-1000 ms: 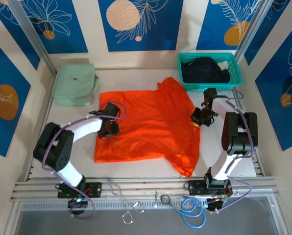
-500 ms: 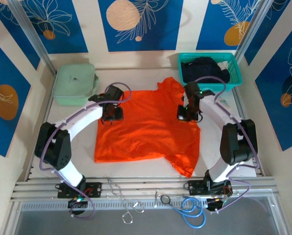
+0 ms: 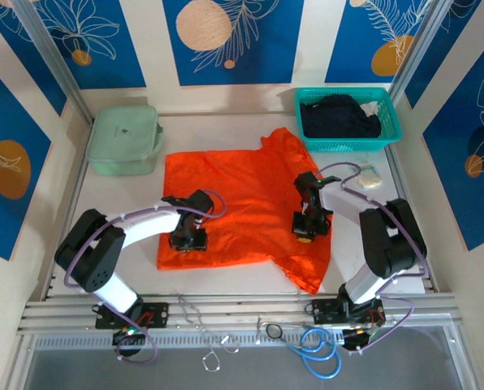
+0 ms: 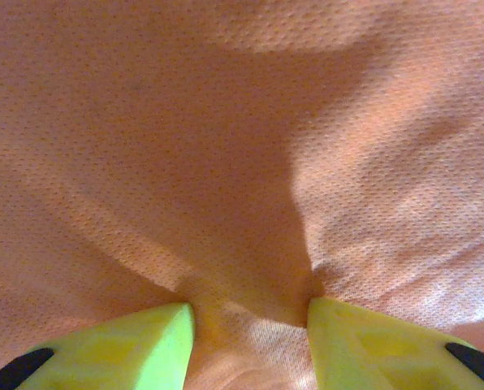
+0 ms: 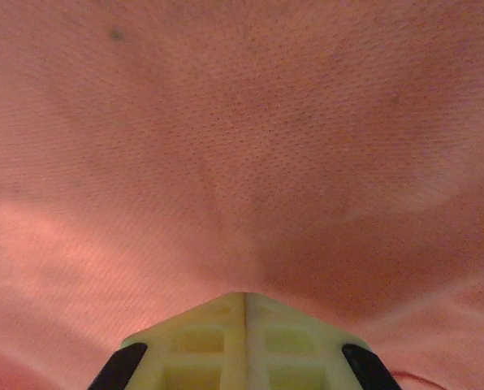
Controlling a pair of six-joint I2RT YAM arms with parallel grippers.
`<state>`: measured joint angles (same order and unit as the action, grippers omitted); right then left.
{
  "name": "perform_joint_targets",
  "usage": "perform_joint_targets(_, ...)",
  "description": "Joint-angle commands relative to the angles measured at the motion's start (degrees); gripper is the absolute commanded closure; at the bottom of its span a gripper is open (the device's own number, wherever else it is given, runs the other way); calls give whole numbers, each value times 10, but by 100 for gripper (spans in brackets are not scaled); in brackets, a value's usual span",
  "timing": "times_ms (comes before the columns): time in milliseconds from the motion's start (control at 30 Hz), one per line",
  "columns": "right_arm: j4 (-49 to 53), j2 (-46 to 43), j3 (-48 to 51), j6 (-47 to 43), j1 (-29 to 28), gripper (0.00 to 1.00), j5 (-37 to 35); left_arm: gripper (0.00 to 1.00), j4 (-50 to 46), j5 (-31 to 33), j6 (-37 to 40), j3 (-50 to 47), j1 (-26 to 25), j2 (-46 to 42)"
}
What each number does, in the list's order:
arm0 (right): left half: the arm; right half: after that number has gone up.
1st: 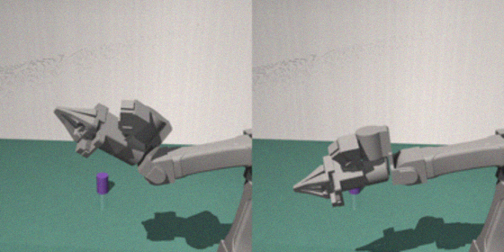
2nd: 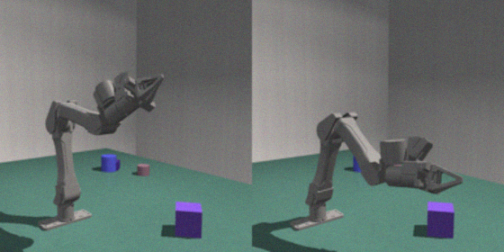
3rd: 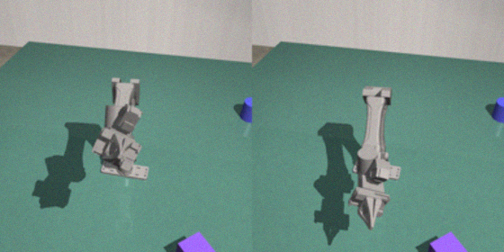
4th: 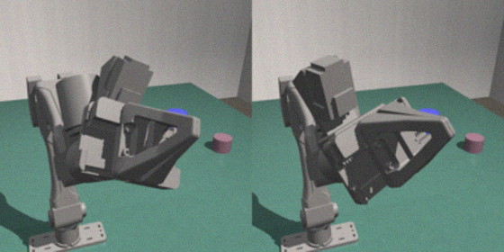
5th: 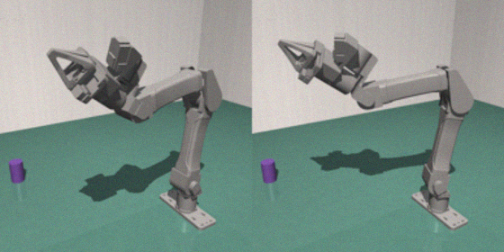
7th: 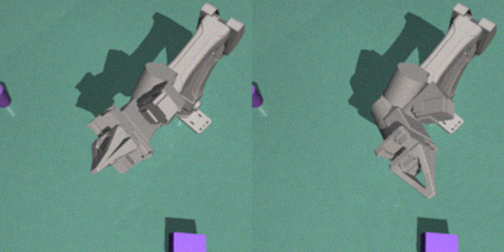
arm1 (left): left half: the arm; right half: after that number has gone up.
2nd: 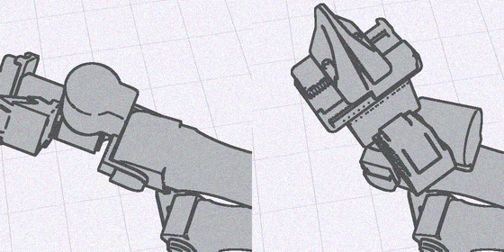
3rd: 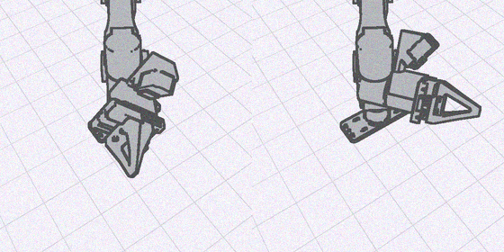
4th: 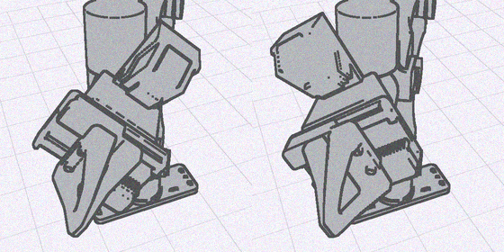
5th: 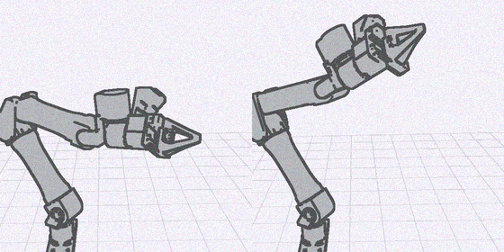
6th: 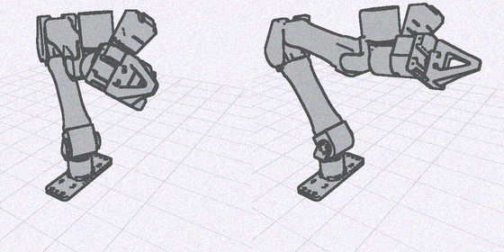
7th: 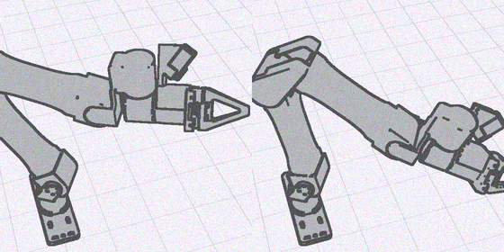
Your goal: Fold and stack the t-shirts
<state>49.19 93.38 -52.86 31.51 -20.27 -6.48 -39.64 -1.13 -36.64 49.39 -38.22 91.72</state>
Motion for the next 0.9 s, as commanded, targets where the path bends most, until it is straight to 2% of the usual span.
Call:
perform_joint_targets(0,-1,32,-23,5,2,100,-28,57,39,15,-22,-17,-5,59)
perform_joint_targets(133,-9,74,-55,-21,31,100,-52,57,23,62,-24,-1,8,86)
perform_joint_targets(267,-19,102,-108,-49,66,100,-73,57,-1,110,-16,21,31,78)
perform_joint_targets(433,-17,123,-164,-64,98,100,-51,57,-34,172,9,58,51,65)
perform_joint_targets(533,-6,116,-181,-70,103,100,-36,57,-43,179,32,89,52,58)
perform_joint_targets(700,6,85,-244,-94,103,100,12,51,-86,166,75,200,50,40)
perform_joint_targets(867,37,161,-396,-150,92,100,23,47,-147,207,117,359,62,97)
